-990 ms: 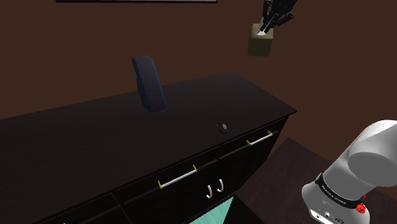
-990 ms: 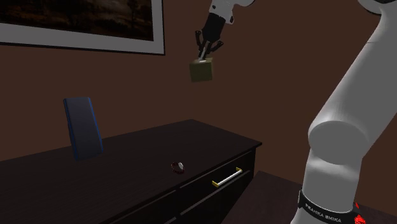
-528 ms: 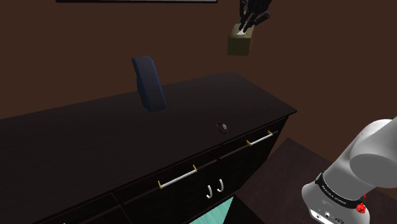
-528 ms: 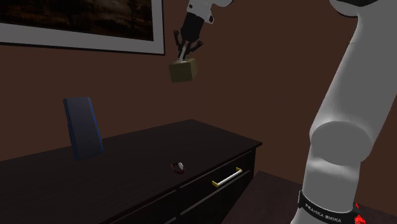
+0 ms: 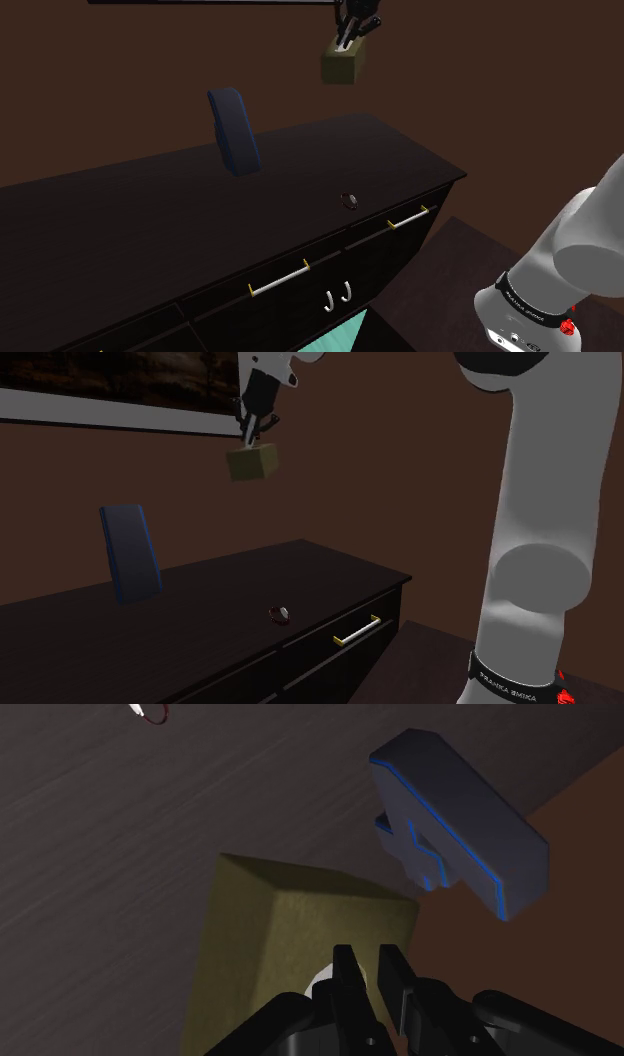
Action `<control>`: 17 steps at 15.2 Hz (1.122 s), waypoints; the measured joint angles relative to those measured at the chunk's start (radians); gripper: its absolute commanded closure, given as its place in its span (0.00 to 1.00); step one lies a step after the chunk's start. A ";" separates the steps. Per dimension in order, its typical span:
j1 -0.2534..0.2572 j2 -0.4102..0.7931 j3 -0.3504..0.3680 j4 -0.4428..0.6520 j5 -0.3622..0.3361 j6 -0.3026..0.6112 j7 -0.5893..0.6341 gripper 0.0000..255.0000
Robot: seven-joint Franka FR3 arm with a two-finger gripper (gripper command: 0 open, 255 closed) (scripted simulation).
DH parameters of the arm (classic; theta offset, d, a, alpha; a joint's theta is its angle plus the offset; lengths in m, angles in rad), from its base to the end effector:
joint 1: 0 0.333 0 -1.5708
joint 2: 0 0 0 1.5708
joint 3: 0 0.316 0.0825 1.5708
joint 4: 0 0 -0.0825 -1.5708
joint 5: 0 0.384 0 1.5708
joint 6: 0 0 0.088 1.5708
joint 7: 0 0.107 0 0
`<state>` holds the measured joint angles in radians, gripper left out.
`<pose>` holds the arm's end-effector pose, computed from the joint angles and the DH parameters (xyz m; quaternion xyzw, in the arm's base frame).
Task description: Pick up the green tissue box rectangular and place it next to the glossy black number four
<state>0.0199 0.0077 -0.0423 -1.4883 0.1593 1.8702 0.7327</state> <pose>0.5828 -0.0008 0.6929 -0.9072 0.3693 -0.1464 0.1385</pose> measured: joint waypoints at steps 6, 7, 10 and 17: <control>0.054 0.201 0.042 0.266 -0.040 -0.051 0.108 1.00; 0.067 0.241 0.048 0.320 -0.049 -0.063 0.127 1.00; 0.098 0.407 0.058 0.559 -0.070 -0.132 0.174 1.00; 0.109 0.402 0.060 0.473 -0.074 -0.050 0.180 1.00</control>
<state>0.1285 0.4094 0.0172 -1.0157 0.0853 1.8201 0.9128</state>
